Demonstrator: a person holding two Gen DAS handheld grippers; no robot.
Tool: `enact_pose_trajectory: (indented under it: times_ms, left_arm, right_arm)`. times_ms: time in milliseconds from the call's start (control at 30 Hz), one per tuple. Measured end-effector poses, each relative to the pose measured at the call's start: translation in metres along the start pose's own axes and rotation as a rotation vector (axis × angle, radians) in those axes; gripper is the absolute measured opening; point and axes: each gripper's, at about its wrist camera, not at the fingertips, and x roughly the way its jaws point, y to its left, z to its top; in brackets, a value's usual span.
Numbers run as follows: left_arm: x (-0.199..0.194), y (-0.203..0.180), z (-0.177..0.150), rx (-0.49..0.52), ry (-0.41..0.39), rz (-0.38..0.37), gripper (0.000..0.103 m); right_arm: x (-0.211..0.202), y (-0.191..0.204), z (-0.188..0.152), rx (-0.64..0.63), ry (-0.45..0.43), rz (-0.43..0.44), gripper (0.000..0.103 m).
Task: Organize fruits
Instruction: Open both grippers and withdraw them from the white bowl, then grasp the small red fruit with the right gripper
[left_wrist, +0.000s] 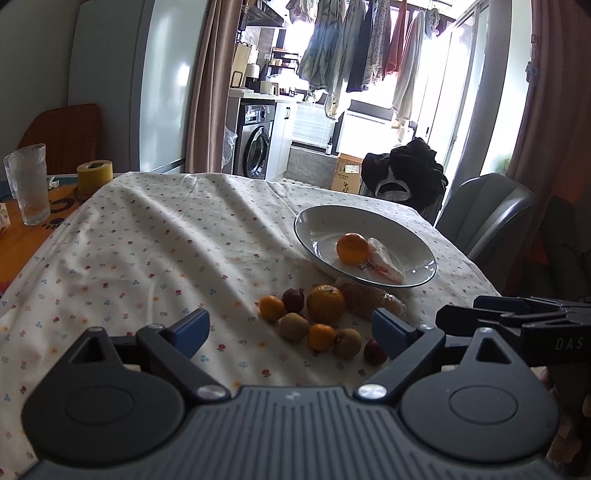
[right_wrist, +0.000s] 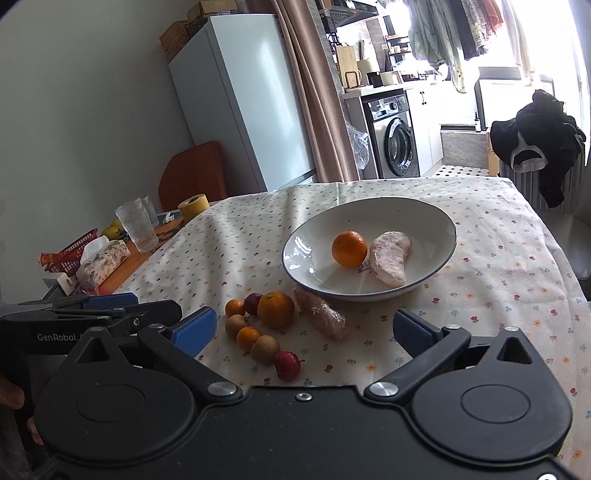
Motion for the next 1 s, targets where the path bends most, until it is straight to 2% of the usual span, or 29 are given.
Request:
enact_pose_trajectory:
  times_ms: [133,300,533,833,1000]
  left_arm:
    - [0.001,0.004,-0.007,-0.036,0.006,0.013,0.093]
    - [0.004,0.008,-0.017,-0.045,0.023,0.022,0.092]
    - [0.007,0.02,-0.027,-0.076,0.037,0.026,0.09]
    - [0.005,0.03,-0.031,-0.108,0.033,0.031,0.085]
    - [0.005,0.031,-0.03,-0.114,0.027,0.03,0.084]
  right_arm:
    - [0.002,0.003,-0.005,-0.011,0.014,0.018,0.102]
    - [0.008,0.007,-0.011,-0.022,0.04,0.048,0.092]
    - [0.024,0.009,-0.017,-0.027,0.092,0.053,0.063]
    - [0.039,0.018,-0.023,-0.044,0.12,0.035,0.06]
    - [0.049,0.018,-0.023,-0.046,0.129,0.027,0.052]
